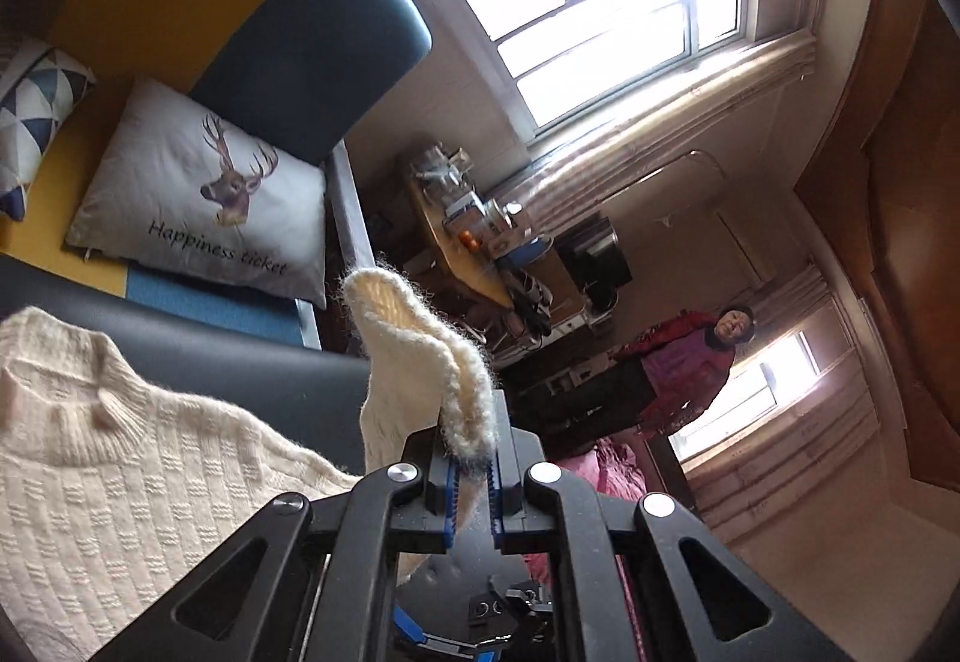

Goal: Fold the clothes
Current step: 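Lift the cuff with the left gripper and lay it over the sweater body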

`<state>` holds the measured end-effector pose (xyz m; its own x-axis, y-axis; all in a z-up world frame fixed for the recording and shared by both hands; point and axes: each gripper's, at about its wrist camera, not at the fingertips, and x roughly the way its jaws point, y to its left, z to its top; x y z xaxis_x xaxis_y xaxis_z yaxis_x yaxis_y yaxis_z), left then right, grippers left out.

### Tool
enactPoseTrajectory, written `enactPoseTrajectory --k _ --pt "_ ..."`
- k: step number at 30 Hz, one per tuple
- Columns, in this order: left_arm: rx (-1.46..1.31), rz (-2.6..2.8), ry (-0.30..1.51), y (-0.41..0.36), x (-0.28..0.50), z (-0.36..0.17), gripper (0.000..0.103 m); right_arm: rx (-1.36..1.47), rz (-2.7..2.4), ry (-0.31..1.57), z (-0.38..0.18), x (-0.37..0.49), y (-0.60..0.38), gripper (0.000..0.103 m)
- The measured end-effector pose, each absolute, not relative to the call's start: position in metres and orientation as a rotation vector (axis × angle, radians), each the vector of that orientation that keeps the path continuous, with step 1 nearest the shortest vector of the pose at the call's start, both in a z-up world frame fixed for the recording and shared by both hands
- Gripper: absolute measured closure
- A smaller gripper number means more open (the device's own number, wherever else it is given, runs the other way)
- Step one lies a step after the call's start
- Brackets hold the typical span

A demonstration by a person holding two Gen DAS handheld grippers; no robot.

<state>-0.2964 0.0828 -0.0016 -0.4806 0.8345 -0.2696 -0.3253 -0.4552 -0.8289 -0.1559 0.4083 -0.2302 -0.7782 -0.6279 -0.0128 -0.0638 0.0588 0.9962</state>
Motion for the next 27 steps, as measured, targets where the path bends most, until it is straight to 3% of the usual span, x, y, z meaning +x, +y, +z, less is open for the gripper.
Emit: enactPoseTrajectory --k 6,12,20,24,27 --pt "-0.862 2.087 -0.953 0.012 -0.278 -0.005 0.097 0.761 -1.821 -1.924 -0.237 -0.187 0.389 0.001" --pt "-1.006 2.236 -0.908 -0.054 -0.263 -0.053 0.097 0.887 -1.978 -1.821 -0.232 -0.21 0.38 0.001" --pt "-1.442 2.432 -0.569 -0.081 -0.246 -0.167 0.097 1.113 -2.219 -1.491 -0.22 -0.225 0.364 0.001" --pt "-1.472 2.421 -0.588 -0.091 -0.236 -0.191 0.097 1.16 -2.252 -1.45 -0.225 -0.221 0.364 0.001" --pt "-1.472 2.379 -0.712 -0.101 -0.236 -0.195 0.097 1.13 -2.26 -1.495 -0.227 -0.214 0.372 0.001"
